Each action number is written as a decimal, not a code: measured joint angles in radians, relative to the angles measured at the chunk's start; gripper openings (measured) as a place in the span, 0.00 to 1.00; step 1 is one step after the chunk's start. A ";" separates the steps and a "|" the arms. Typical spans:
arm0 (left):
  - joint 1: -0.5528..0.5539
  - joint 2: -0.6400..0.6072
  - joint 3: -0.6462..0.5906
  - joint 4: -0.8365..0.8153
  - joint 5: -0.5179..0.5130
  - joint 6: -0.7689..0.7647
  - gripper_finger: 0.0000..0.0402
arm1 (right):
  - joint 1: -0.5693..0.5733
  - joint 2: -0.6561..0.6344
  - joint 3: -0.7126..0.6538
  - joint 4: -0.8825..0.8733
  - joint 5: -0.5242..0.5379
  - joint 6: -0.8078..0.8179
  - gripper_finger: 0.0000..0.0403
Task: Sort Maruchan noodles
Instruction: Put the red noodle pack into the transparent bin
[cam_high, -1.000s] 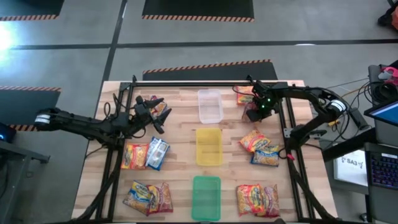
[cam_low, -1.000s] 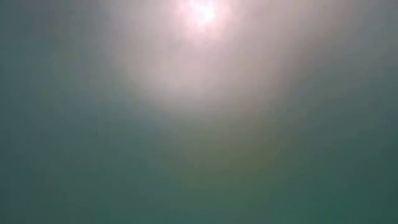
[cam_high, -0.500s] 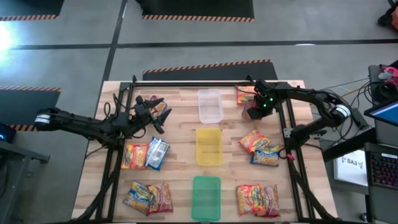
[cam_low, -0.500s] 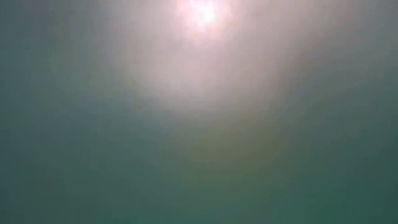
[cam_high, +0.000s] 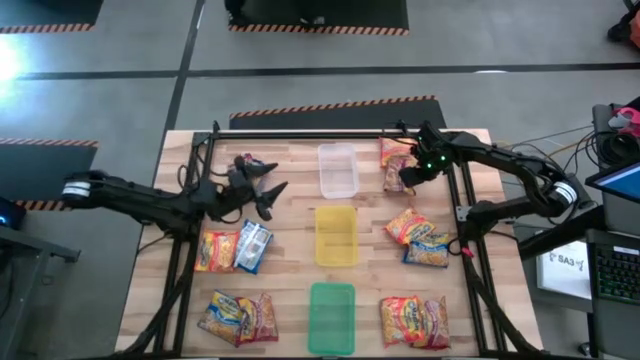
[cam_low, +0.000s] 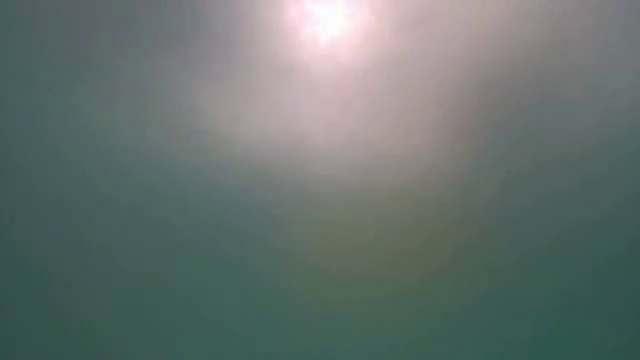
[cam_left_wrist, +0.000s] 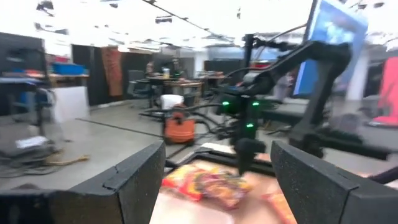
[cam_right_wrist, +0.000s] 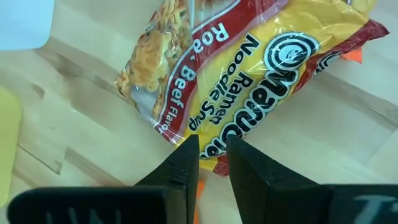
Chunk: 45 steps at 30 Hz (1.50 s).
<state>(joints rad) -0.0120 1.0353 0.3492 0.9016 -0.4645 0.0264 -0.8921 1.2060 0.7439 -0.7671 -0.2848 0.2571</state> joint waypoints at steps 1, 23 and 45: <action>0.002 0.026 0.000 0.035 0.005 -0.018 0.69 | 0.000 0.000 0.000 0.001 0.000 0.005 0.18; 0.207 0.647 0.676 -0.476 0.385 -0.134 0.69 | -0.003 0.066 -0.014 -0.007 0.154 0.098 0.43; 0.303 1.095 1.252 -0.855 0.614 -0.114 0.69 | -0.003 0.229 -0.019 0.183 0.131 0.026 0.43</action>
<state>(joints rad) 0.2911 2.1304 1.6009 0.0466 0.1497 -0.0878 -0.8948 1.4347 0.7246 -0.5839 -0.1534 0.2827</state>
